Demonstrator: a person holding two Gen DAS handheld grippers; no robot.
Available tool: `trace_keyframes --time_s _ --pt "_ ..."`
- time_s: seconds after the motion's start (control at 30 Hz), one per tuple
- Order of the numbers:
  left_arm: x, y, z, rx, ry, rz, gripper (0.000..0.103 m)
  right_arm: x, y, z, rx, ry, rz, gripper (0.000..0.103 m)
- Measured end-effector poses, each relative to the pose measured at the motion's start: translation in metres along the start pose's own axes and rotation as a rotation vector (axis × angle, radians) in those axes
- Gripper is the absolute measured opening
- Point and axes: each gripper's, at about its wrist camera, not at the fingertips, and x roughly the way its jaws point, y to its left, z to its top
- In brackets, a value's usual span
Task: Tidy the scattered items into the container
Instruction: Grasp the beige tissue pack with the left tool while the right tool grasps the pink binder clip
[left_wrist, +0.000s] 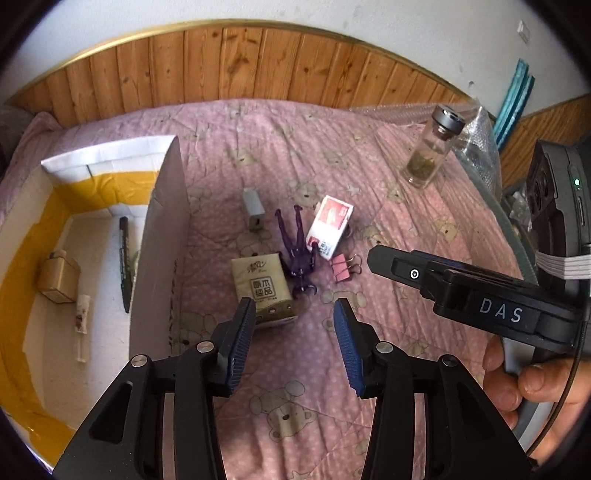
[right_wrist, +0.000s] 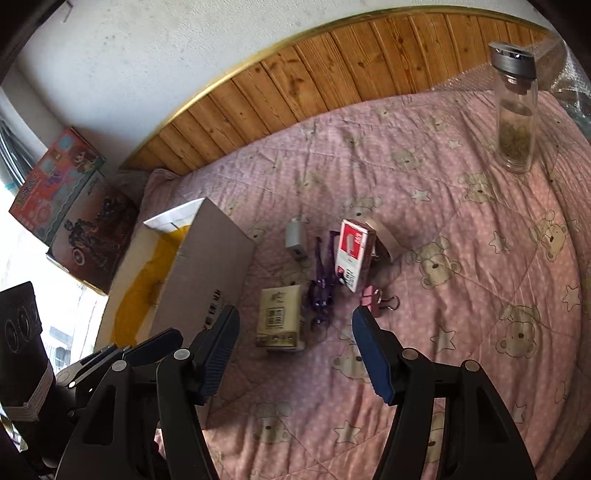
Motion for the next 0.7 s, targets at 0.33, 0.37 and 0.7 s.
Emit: trace_keyframes --time_s 0.33,0.37,0.7 --pt "0.062 0.027 0.004 -0.116 0.127 0.011 0.053 0.072 -0.039 0.004 -0.057 0.124 -0.171 0.061" --pt "0.066 0.026 0.003 -0.11 0.128 0.011 0.054 0.078 -0.042 0.004 -0.061 0.134 -0.173 0.061" --pt "0.101 0.029 0.004 -0.106 0.159 0.047 0.059 0.101 -0.039 0.006 -0.207 0.122 -0.221 0.044"
